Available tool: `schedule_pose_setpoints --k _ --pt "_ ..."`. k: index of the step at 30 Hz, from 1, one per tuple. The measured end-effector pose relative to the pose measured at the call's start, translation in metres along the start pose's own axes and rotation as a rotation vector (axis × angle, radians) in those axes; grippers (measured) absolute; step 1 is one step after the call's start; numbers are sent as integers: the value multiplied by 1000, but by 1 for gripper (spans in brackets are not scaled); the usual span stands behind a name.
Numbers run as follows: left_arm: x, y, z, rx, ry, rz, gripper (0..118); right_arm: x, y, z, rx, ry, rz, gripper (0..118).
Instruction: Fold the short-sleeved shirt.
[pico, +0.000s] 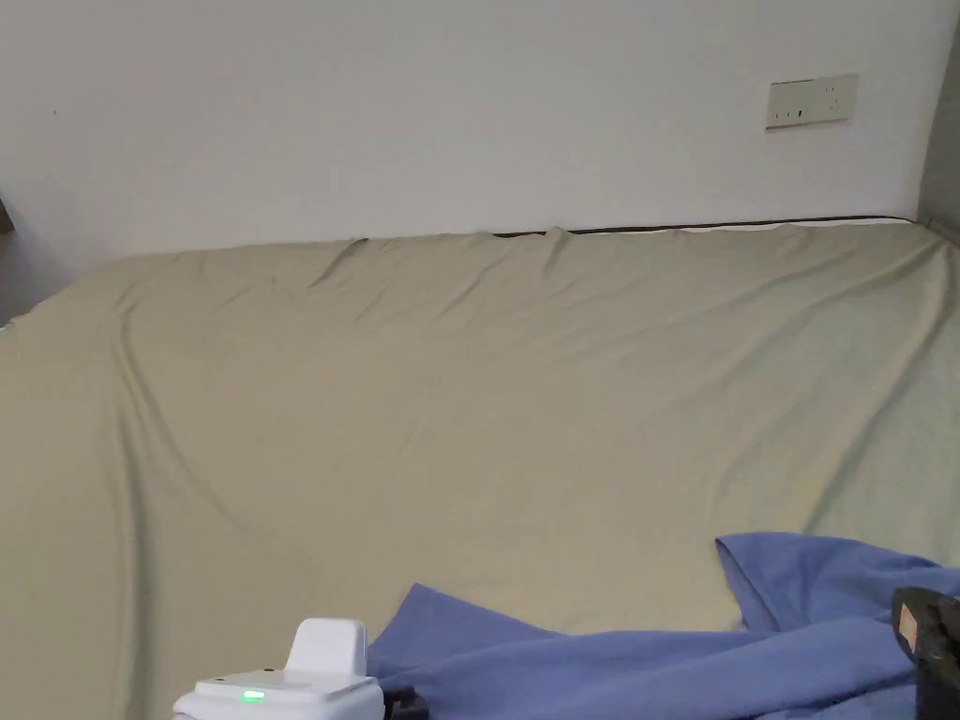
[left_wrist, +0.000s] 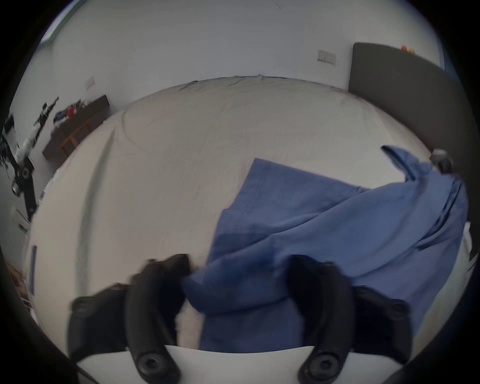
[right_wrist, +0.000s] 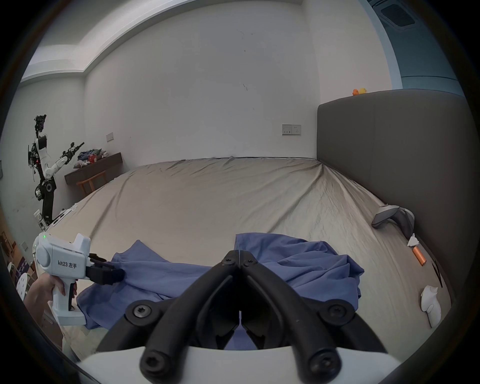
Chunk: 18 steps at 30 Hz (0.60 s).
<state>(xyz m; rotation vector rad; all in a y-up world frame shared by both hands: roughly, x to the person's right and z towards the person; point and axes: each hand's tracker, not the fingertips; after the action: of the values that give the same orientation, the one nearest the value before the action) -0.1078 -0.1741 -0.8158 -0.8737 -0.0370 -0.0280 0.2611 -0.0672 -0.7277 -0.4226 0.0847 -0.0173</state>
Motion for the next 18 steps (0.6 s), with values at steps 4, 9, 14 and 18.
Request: schedule_pose_setpoints --k 4,9,14,18 --pt "13 5 5 6 10 -46 13 2 0 4 -2 -5 4 0" --pt "30 8 6 -15 60 -167 10 11 3 13 -2 -28 10 0" --pt "32 2 -8 -42 66 -153 10 39 13 12 -94 -40 -10 17" --pt "37 3 -8 -44 82 -215 10 69 22 -8 -219 -54 13 117"
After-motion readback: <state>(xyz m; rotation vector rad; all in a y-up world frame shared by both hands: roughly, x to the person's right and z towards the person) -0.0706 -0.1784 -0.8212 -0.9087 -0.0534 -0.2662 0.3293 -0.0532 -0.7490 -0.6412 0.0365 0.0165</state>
